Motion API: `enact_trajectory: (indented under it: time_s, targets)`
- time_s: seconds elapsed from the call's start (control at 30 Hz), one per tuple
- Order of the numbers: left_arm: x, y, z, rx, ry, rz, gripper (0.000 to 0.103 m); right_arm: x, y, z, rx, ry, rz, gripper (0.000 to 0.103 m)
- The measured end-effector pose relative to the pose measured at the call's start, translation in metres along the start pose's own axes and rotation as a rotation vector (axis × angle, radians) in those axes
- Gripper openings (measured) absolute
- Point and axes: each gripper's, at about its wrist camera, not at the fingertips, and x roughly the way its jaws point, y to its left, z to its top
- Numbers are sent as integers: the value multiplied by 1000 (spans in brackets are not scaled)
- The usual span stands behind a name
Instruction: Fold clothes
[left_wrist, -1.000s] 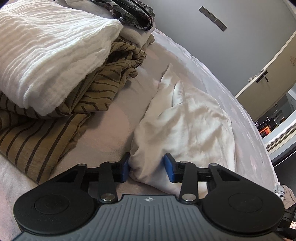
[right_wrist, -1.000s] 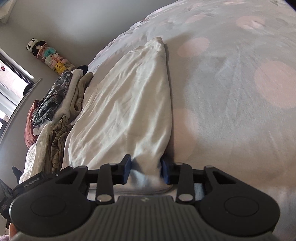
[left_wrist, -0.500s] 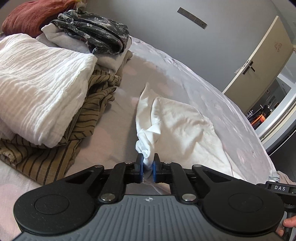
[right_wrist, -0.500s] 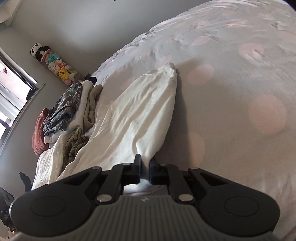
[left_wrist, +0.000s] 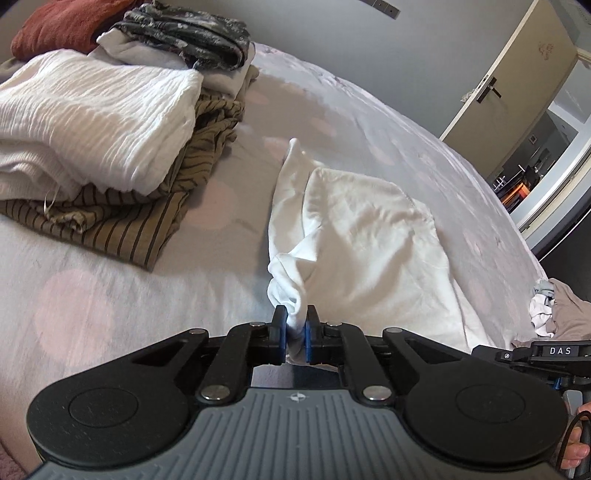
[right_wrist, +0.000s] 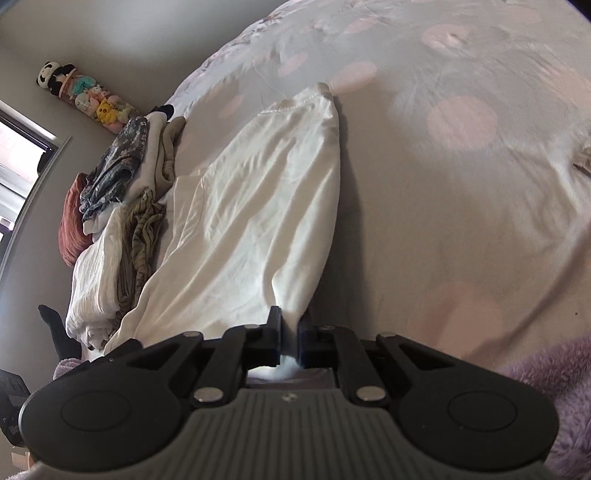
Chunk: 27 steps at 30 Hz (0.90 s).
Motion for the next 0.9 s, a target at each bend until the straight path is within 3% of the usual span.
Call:
enact_trajectory:
  time_s: [0.23, 0.3, 0.4, 0.5, 0.6, 0.73, 0.8, 0.9]
  targets:
    - [10, 4, -6, 36, 47, 28, 12, 10, -12, -4, 2, 30, -53, 15]
    - [7, 3, -6, 52, 52, 64, 20, 8, -16, -4, 6, 31, -82, 18]
    - [2, 1, -6, 81, 55, 119, 22, 2, -22, 0, 13, 7, -112, 20]
    - [-10, -6, -3, 105, 19, 142, 28, -5, -22, 7, 2, -45, -153, 34]
    - [-23, -14, 5, 122, -46, 133, 54, -10, -19, 15, -26, -85, -173, 34]
    - [-28, -23, 21, 130, -89, 86, 58, -11, -13, 25, -80, -120, -187, 38]
    - [-23, -27, 29, 129, -91, 61, 59, -9, -8, 30, -104, -132, -183, 47]
    - [-14, -31, 39, 145, -94, 39, 62, -8, -1, 36, -141, -153, -182, 48]
